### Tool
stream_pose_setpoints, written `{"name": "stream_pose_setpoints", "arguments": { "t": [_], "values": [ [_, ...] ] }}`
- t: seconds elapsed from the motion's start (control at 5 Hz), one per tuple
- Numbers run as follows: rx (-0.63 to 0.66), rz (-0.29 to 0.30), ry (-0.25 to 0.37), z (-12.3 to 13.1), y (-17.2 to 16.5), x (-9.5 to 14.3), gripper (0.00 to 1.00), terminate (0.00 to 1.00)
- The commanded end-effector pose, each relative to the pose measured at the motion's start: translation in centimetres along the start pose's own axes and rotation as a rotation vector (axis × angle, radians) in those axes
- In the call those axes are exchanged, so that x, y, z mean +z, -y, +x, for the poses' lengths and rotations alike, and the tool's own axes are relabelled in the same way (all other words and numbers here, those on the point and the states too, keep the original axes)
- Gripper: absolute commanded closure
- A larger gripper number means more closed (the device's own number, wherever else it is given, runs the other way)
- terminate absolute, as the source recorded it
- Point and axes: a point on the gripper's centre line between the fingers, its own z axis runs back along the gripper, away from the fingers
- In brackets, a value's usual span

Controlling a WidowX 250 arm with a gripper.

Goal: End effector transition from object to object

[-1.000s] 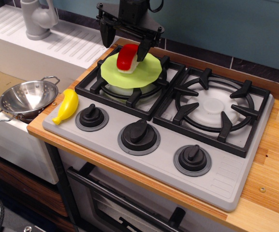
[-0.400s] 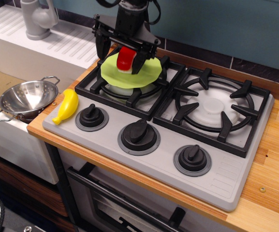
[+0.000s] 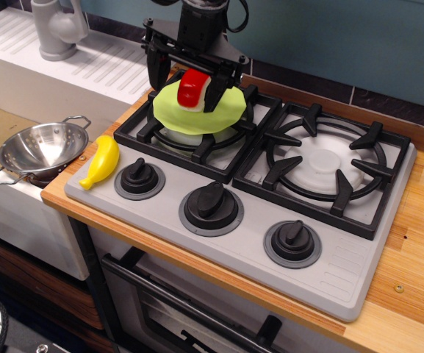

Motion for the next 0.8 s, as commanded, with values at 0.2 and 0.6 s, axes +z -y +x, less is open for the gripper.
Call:
{"name": "stream_pose_setpoints", "arguments": {
  "t": [0.2, 0.6],
  "values": [
    [-0.027, -0.007, 0.066, -2.4, -3.6, 1.8, 0.00, 0.00],
    [-0.054, -0.007, 0.088, -2.9, -5.1, 0.1, 0.00, 0.00]
  ]
}}
